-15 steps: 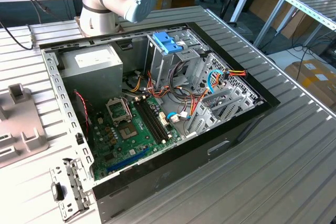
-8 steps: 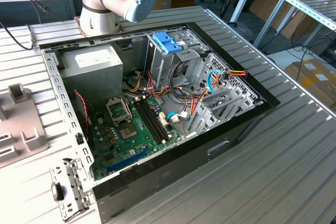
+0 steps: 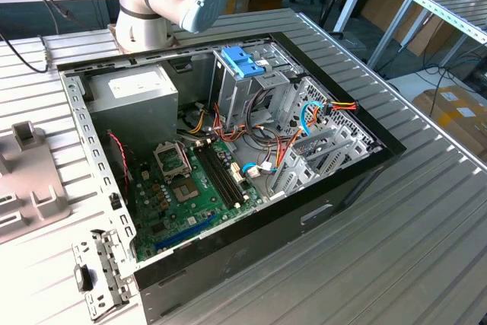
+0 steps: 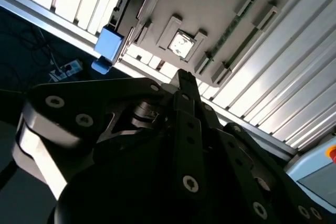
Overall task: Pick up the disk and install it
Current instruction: 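Pick up the disk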
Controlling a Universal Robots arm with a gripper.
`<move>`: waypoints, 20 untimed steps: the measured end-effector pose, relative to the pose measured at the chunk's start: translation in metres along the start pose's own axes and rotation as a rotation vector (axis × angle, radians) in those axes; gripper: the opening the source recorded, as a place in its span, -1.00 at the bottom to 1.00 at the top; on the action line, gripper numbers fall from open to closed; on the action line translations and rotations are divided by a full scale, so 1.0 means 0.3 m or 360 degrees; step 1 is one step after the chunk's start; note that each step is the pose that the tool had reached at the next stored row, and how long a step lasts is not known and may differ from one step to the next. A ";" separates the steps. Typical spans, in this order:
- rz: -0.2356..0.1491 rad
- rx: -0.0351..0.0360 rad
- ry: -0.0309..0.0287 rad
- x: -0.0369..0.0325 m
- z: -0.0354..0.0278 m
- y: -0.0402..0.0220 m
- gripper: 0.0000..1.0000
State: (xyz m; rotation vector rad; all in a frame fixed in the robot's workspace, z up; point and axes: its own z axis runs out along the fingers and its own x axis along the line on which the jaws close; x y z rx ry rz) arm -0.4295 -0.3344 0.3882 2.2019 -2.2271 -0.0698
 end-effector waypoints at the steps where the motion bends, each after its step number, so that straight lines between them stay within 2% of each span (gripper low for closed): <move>1: 0.0021 0.0001 -0.00008 0.000 0.001 0.000 -0.79; 3: 0.0049 0.0001 -0.00017 0.000 0.001 0.000 -0.79; 9: 0.0049 0.0001 -0.00020 0.000 0.001 0.000 -0.79; 10: 0.0049 0.0001 -0.00020 0.000 0.001 0.000 -0.77; 11: 0.0049 0.0001 -0.00021 0.000 0.001 0.000 -0.66; 13: 0.0049 0.0001 -0.00021 0.000 0.001 0.000 -0.66; 14: 0.0049 0.0001 -0.00021 0.000 0.001 0.000 -0.40; 15: 0.0049 0.0001 -0.00022 0.000 0.001 0.000 -0.29; 16: 0.0049 0.0001 -0.00022 0.000 0.001 0.000 -0.29; 17: 0.0049 0.0001 -0.00022 0.000 0.001 0.000 -0.17; 18: 0.0049 0.0001 -0.00022 0.000 0.001 0.000 -0.17; 19: 0.0049 0.0001 -0.00022 0.000 0.001 0.000 -0.04; 20: 0.0049 0.0001 -0.00023 0.000 0.001 0.000 -0.04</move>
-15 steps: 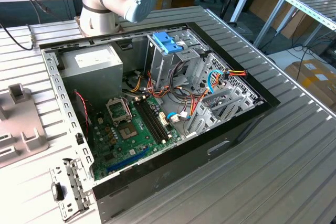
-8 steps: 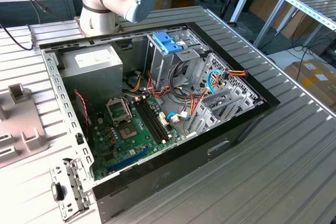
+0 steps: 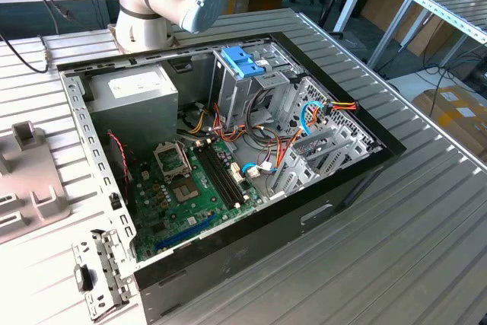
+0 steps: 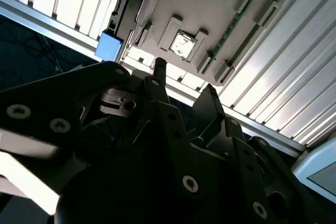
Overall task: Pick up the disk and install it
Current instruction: 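Pick up the disk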
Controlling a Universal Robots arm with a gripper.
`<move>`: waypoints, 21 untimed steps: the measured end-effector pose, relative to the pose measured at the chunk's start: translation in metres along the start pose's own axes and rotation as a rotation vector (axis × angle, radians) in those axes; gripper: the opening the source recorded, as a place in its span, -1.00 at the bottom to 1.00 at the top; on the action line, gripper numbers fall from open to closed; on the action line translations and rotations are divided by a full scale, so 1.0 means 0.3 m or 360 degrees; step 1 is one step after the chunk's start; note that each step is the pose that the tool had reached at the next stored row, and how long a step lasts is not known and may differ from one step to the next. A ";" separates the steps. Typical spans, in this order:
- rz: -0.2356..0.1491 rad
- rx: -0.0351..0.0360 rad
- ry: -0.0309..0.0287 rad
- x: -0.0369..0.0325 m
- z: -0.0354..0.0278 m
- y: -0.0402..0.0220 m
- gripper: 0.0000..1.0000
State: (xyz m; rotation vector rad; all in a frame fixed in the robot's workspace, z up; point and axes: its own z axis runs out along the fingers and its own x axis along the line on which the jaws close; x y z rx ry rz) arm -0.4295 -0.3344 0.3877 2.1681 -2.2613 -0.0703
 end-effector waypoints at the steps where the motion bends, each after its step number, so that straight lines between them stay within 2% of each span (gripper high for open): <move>1: 0.0000 0.0000 -0.00001 0.000 0.000 0.000 -0.04; 6: 0.0000 0.0000 -0.00003 -0.002 0.002 0.000 -0.04; 12: 0.0000 0.0000 -0.00002 -0.019 0.005 0.001 -0.04; 21: 0.0000 0.0000 -0.00001 -0.030 0.010 0.001 -0.04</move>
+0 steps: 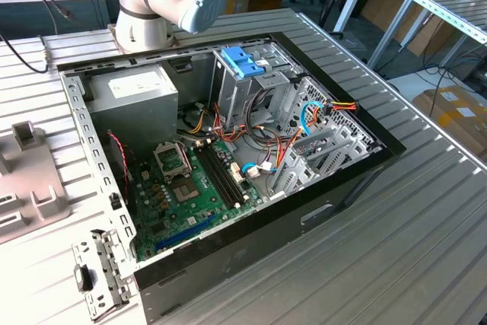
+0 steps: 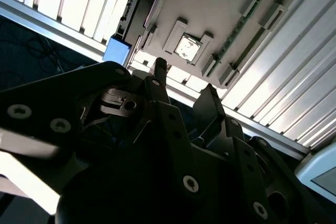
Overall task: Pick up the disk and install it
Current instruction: 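Pick up the disk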
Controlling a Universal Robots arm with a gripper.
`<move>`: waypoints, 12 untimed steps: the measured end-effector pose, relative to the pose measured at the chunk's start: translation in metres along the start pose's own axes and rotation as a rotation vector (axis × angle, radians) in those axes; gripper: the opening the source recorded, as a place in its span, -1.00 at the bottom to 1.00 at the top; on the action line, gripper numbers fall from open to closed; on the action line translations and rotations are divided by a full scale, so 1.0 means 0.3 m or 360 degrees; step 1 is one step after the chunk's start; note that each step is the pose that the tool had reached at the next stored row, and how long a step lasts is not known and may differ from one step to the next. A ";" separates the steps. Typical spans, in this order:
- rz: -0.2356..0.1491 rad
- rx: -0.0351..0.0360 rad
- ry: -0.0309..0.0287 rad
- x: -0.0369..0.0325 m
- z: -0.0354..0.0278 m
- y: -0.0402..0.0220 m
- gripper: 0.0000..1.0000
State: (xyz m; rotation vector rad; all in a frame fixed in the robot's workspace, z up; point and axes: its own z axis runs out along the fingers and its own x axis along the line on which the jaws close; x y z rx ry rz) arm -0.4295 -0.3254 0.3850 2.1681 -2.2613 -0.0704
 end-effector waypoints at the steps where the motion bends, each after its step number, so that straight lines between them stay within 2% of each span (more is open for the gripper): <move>1: 0.0000 0.0000 -0.00001 -0.001 0.001 0.000 -0.04; 12: 0.0000 0.0000 0.00000 -0.010 0.006 0.000 -0.04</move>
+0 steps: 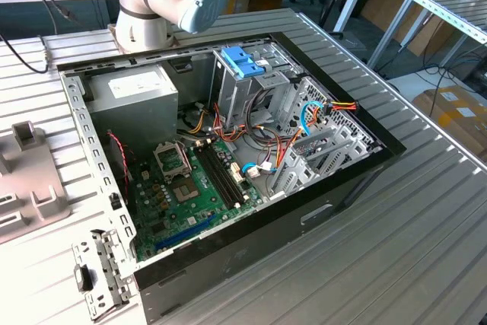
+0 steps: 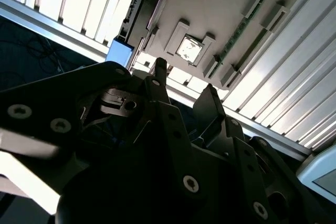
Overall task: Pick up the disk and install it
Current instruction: 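Pick up the disk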
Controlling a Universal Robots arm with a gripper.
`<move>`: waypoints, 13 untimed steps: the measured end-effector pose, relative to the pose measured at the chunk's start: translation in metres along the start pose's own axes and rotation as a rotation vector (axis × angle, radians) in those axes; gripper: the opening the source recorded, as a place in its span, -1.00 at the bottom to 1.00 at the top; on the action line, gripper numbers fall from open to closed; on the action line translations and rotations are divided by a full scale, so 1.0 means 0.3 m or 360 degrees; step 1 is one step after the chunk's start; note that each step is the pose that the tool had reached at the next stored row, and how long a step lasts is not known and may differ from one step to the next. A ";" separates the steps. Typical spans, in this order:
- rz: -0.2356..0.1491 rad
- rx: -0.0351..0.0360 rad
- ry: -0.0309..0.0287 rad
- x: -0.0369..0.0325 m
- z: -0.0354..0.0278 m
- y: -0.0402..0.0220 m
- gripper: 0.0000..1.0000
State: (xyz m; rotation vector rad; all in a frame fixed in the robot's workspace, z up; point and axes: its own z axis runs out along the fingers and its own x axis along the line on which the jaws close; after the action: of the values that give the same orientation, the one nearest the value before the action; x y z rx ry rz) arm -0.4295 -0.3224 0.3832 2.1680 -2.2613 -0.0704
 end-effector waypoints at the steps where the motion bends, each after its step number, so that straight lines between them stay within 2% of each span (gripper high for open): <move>1: 0.0000 0.0000 0.00000 -0.001 0.000 0.000 -0.04; 13: 0.0000 0.0000 -0.00007 -0.011 0.007 0.000 -0.04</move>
State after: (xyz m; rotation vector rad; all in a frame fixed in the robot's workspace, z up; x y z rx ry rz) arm -0.4295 -0.3191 0.3811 2.1683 -2.2616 -0.0708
